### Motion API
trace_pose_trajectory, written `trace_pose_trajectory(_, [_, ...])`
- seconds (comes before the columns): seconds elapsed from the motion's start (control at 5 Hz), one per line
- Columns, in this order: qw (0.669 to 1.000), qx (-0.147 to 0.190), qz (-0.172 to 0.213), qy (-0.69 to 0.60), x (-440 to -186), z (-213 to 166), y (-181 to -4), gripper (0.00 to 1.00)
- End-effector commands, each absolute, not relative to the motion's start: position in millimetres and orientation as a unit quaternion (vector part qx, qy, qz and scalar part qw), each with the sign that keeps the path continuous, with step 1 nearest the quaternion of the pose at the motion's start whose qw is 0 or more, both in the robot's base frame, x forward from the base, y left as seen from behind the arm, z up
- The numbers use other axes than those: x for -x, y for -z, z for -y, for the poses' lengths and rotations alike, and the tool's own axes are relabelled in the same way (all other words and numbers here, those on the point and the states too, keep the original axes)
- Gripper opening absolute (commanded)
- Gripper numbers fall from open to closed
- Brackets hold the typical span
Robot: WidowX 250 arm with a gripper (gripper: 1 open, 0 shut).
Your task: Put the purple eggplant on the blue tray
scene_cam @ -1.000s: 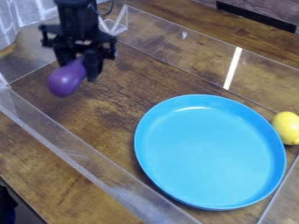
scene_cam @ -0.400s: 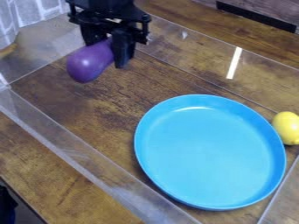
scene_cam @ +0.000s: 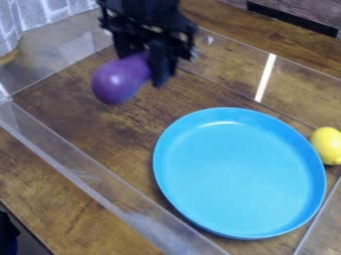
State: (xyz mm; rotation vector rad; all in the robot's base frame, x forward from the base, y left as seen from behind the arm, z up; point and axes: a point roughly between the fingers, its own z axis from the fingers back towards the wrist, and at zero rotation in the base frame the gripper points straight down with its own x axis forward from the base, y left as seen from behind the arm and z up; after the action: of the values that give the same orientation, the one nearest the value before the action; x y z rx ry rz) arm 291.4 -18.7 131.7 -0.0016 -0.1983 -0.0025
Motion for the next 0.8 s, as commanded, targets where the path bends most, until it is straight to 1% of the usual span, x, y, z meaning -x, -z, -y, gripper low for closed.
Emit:
trace_pose_trajectory(0.0, [0.99, 0.004, 0.136, 0.025, -289.2, 53.3, -154.7, 0.0])
trace_pose_trajectory(0.2, [0.99, 0.007, 0.135, 0.042, -288.3, 87.3, -152.3, 0.0])
trace_pose_trajectory(0.4, [0.989, 0.009, 0.135, 0.053, -295.6, 119.6, -146.7, 0.0])
trace_pose_trajectory(0.6, [0.989, 0.008, 0.134, 0.057, -299.4, 146.5, -136.9, 0.0])
